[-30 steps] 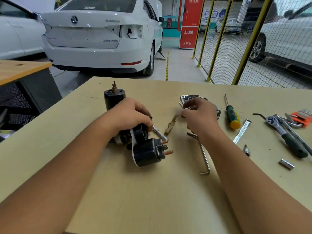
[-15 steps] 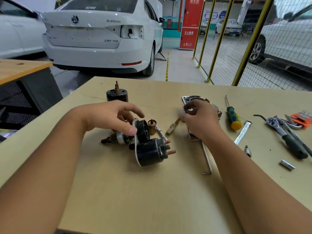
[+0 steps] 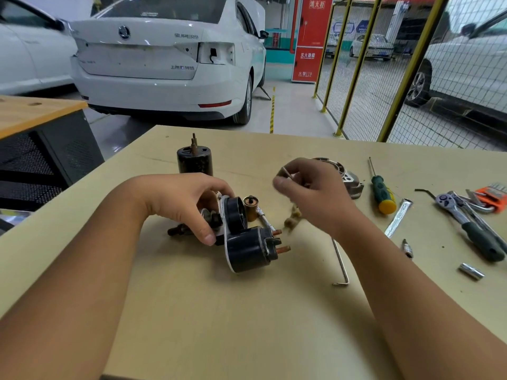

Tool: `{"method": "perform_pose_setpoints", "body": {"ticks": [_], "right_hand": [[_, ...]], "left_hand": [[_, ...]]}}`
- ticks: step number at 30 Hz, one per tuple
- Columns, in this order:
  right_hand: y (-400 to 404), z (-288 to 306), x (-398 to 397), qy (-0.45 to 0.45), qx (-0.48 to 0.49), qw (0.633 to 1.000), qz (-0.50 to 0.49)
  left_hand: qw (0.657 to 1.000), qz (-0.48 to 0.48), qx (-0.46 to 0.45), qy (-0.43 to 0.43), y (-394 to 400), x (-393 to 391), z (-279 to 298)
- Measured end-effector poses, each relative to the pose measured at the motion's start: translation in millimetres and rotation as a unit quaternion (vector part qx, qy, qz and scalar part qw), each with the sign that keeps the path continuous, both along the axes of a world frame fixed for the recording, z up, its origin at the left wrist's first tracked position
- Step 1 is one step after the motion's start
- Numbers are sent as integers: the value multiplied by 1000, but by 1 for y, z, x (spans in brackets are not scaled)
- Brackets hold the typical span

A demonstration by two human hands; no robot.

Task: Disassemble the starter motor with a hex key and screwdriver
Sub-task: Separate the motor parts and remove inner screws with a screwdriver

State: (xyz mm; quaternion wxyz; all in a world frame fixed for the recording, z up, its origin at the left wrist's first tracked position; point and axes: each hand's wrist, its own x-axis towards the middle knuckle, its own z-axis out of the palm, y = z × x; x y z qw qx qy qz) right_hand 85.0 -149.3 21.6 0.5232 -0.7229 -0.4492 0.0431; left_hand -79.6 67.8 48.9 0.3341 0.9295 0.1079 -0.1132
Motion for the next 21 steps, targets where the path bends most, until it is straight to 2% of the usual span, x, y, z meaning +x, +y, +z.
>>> {"method": "perform_pose_setpoints", "body": {"ticks": [4,8,13,18,21], "right_hand": [[2,0,-20,-48,-22,996,72],[4,0,-33,-80,-47,989,113],[7,-1,-41,-133,-60,982,116],[5,-3,-34,-109,-99,986,83],[6,-4,-37,-82,-123,984,95]], "left_hand": [[999,9,21,23,6,-3,0],[999,12,30,10,5,-3,2],[998,39,-50,-21,3,-7,5],[995,43,-90,-24,0,-8,7],[990,39,-130,-33,-2,-10,9]]}}
